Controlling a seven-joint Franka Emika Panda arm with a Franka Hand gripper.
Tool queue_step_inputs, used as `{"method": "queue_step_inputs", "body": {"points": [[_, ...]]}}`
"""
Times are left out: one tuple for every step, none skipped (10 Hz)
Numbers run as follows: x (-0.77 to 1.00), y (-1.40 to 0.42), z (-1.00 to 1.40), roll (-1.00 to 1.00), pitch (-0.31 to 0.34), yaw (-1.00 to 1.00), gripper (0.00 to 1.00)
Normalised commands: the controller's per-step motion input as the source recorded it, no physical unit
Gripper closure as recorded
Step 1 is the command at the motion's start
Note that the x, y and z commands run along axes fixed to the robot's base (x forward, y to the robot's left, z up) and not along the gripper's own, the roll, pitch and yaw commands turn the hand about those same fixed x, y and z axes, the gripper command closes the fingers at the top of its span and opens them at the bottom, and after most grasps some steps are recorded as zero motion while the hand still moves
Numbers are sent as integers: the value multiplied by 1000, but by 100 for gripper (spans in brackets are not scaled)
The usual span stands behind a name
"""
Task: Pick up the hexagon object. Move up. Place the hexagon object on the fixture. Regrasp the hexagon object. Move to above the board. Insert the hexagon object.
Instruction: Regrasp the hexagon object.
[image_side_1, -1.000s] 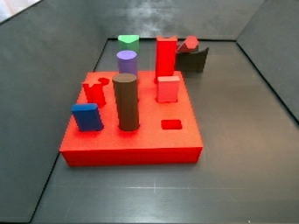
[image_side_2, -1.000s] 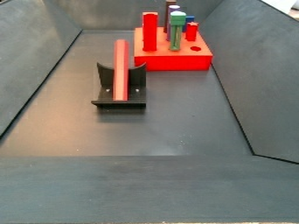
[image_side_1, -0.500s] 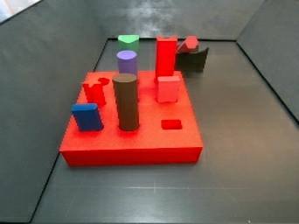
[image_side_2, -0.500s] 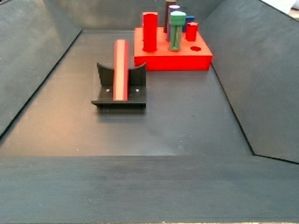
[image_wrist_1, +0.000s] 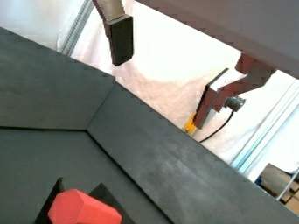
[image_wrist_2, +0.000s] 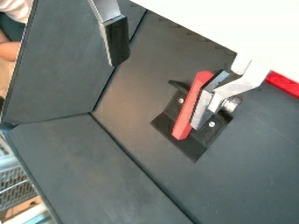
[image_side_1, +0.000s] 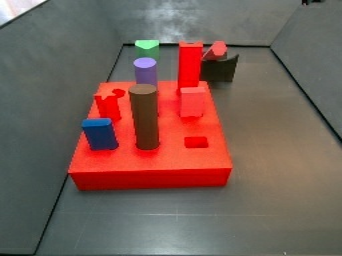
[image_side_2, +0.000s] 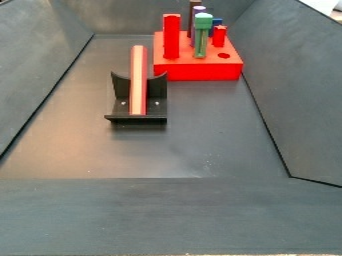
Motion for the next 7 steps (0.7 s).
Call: {"method": "queue_step_inputs", "body": {"points": [[82,-36,-1,217,93,195,0],[29,47,-1000,202,28,203,0],[33,45,-1000,188,1,193,0],[47,39,-1000,155,-49,162,0],[56,37,-1000,121,-77,136,0],[62,36,-1000,101,-90,117,0],[75,33,-1000,79,-111,76,0]]}}
